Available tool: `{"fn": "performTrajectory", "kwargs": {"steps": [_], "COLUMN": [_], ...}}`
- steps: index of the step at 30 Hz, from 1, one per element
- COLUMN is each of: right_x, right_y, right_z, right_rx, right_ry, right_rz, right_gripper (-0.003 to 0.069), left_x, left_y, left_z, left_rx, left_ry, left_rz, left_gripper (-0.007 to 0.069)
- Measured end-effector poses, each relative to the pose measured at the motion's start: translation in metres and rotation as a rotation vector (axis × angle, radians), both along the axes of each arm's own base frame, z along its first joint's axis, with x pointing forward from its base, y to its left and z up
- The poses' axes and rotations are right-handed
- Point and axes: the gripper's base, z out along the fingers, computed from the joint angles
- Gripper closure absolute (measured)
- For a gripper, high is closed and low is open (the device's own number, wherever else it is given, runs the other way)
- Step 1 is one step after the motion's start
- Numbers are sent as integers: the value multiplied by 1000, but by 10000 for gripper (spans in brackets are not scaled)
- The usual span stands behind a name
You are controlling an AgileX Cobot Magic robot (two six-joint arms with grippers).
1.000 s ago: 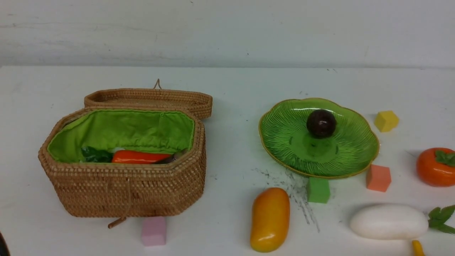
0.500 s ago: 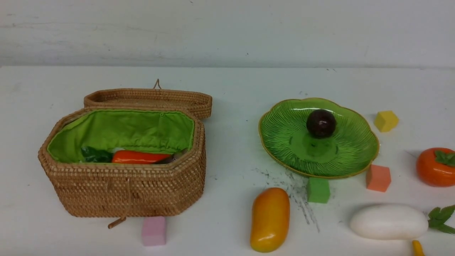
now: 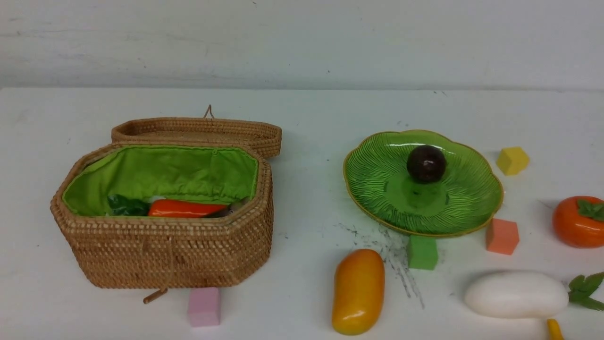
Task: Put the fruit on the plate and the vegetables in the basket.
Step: Use the right arm to grab a mango and put it into the right plate
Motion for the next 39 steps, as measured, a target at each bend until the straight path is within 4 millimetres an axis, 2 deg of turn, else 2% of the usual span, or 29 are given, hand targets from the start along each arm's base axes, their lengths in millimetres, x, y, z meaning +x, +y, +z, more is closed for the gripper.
{"fn": "performTrajectory", "kwargs": {"steps": [31, 39], "right_x": [0, 5], "right_y": [0, 2], "right_z": [1, 22], "right_rx": [-1, 191], "right_ry": [-12, -288], "right_rz": [0, -14], "right_gripper": [417, 417], "left_x": [0, 0], "left_y": [0, 0], "left_z": [1, 1], "left_rx": [-2, -2], "left_ry": [-8, -8], "left_rz": [-2, -2], "left_gripper": [589, 582]}}
